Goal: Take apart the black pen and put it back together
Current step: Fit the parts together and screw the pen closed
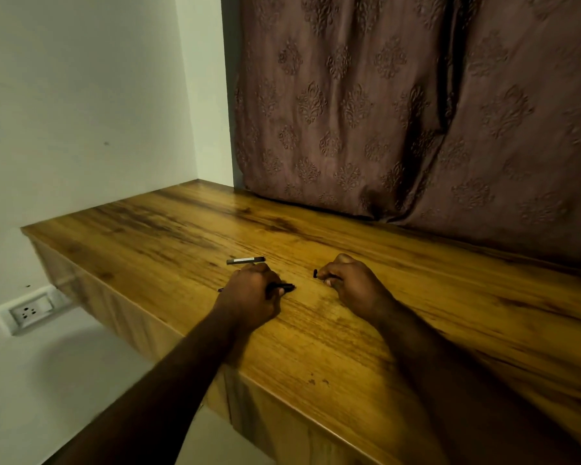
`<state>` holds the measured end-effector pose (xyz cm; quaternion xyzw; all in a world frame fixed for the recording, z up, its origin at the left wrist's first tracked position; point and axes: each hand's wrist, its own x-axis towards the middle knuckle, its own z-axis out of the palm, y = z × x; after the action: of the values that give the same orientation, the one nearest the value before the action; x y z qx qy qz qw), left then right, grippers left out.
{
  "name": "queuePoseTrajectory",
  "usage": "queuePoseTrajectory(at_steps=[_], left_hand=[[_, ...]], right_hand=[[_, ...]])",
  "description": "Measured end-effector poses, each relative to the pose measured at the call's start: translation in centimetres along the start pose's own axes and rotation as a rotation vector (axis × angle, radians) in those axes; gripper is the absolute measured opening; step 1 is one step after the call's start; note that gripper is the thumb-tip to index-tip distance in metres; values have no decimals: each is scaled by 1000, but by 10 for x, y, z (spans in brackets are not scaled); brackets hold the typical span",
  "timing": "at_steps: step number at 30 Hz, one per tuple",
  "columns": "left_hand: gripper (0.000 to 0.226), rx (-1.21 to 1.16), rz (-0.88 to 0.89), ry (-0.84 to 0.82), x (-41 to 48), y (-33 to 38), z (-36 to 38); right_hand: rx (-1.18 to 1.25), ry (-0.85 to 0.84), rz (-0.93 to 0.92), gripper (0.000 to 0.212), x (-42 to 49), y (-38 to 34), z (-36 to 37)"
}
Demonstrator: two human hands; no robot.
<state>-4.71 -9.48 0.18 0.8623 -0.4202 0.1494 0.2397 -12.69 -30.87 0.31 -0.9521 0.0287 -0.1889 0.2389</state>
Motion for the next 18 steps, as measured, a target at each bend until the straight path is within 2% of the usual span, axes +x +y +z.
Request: queuePoseTrajectory(at_steps=[6,18], left_hand=[[36,15,-13,-17,-1,2,-1],[31,13,20,-3,0,1,0]], right_hand=[[-90,-6,-59,23,-1,-2,2],[-91,-10,-72,17,0,-1,5]])
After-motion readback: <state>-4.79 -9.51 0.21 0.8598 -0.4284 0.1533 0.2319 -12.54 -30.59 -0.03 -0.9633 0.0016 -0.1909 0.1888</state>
